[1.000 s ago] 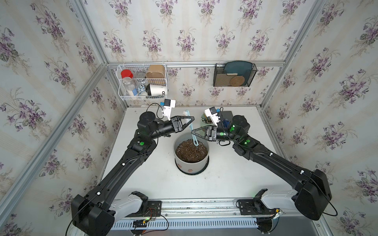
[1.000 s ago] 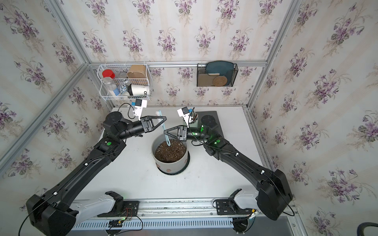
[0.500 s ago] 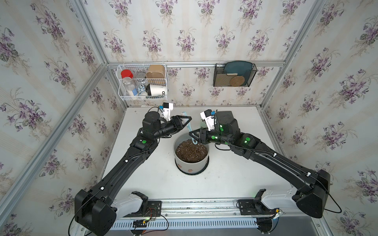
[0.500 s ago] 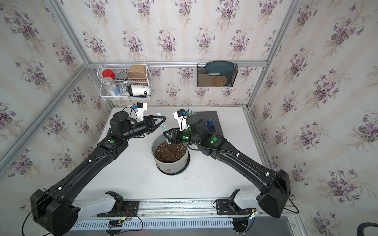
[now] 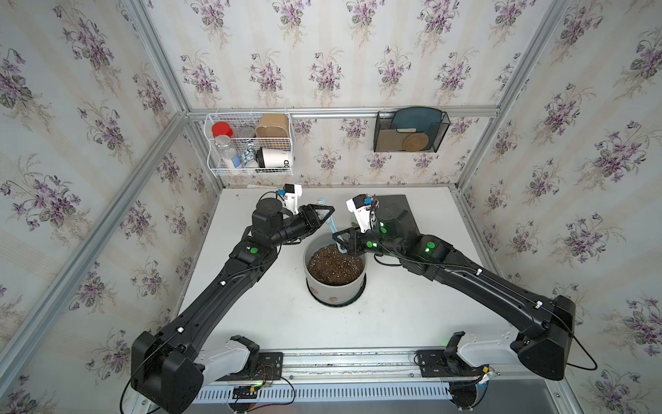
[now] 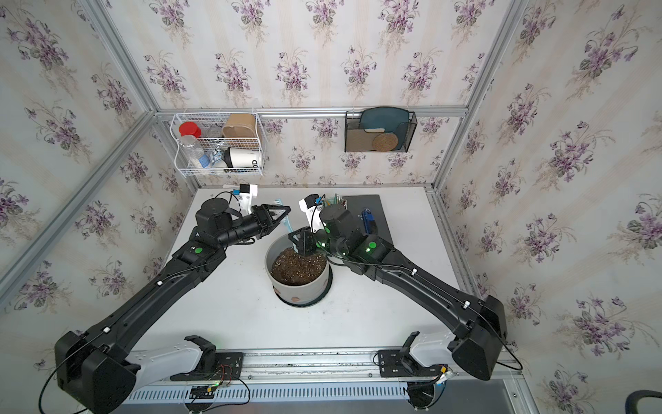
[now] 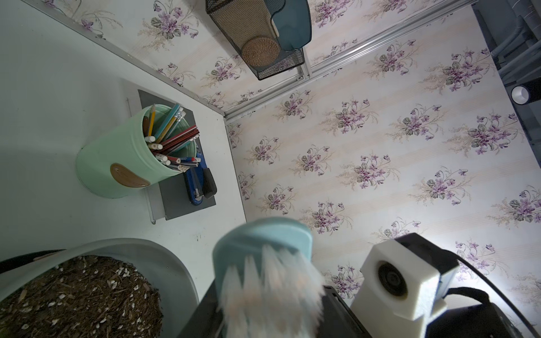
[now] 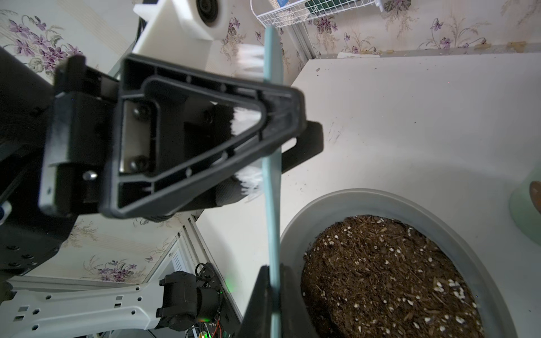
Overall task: Scrub the dried mud off the ceramic pot
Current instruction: Pick up the brush from the center of the board, then rotate the pot on the tray.
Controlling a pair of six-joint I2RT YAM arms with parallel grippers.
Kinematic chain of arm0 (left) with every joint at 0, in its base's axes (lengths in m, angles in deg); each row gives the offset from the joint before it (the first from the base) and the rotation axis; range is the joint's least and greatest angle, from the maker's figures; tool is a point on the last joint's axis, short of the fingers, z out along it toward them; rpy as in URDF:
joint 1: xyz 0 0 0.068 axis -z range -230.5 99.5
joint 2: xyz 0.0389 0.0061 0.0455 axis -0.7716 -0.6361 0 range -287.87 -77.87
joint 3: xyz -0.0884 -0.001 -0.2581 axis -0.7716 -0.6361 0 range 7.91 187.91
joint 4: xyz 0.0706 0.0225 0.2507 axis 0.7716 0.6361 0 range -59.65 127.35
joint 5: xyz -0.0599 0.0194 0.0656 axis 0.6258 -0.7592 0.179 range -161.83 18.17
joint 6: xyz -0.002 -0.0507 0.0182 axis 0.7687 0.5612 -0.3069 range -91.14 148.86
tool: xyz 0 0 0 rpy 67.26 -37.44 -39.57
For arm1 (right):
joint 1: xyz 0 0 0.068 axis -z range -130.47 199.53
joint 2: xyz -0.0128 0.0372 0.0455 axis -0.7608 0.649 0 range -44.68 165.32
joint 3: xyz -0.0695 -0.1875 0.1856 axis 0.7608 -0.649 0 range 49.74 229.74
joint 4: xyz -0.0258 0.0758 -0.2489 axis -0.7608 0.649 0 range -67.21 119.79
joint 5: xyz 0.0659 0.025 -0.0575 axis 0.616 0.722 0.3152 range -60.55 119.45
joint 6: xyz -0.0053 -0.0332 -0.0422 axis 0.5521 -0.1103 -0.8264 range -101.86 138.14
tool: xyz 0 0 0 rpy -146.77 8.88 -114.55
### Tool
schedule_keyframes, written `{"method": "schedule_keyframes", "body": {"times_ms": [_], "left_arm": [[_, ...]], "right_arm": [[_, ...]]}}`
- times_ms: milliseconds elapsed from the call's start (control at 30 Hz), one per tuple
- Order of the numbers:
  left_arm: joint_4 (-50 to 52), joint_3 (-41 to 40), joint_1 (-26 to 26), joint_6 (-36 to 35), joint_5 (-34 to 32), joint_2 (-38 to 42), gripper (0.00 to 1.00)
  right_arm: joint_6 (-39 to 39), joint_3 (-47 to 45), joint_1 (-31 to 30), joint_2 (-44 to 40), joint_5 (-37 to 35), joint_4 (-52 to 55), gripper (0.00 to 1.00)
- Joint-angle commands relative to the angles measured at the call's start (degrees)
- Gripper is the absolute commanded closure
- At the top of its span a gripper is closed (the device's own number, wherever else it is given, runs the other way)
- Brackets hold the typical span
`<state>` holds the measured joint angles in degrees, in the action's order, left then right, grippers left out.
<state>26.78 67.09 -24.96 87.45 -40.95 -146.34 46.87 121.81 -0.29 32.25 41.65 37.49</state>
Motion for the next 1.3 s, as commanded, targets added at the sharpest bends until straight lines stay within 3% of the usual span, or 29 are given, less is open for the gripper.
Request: {"method": "schedule_keyframes", "body": {"times_ms": [0,67,167,300,367,500,667,867,1033,1133,1267], "left_arm": [[0.2,0.2,-0.1,-2.5,-1.3,0.3,0.90],[5.3,1.7,-0.1,-6.8,-3.6,1.0,0.67],[18.8,5.8,-0.1,-16.4,-13.2,3.2,0.50],[30.5,7.8,-0.1,-26.7,-23.3,6.5,0.46],[33.8,7.0,-0.2,-30.3,-24.9,7.7,0.46],[37.9,3.2,0.1,-33.2,-20.8,8.1,0.43],[37.9,-1.2,1.0,-34.8,-17.4,5.7,0.39],[35.8,0.7,1.6,-35.5,-15.2,0.9,0.39],[35.1,4.0,2.6,-37.7,-14.6,-4.8,0.38],[36.8,7.5,3.7,-39.4,-16.0,-9.1,0.39],[40.8,12.4,6.1,-42.2,-22.7,-14.7,0.42]], "right_arm": [[0.7,-0.5,0.0,-1.2,-5.1,2.7,1.00],[1.4,-0.9,0.0,-2.3,-7.6,3.8,1.00],[3.4,-1.5,0.0,-4.4,-17.2,8.6,1.00],[5.5,-6.0,0.1,-9.7,-31.4,14.3,1.00],[6.8,-9.9,0.3,-13.5,-34.2,15.6,1.00],[11.9,-15.0,2.4,-17.3,-33.8,23.9,1.00],[15.8,-27.5,2.8,-18.9,-25.9,25.7,1.00],[17.6,-35.9,2.6,-28.1,-19.8,22.4,1.00],[18.4,-37.8,2.1,-29.0,-17.8,21.9,1.00],[18.9,-38.4,2.0,-29.2,-17.2,21.0,1.00],[18.6,-38.1,2.0,-28.4,-16.9,20.6,1.00]]}}
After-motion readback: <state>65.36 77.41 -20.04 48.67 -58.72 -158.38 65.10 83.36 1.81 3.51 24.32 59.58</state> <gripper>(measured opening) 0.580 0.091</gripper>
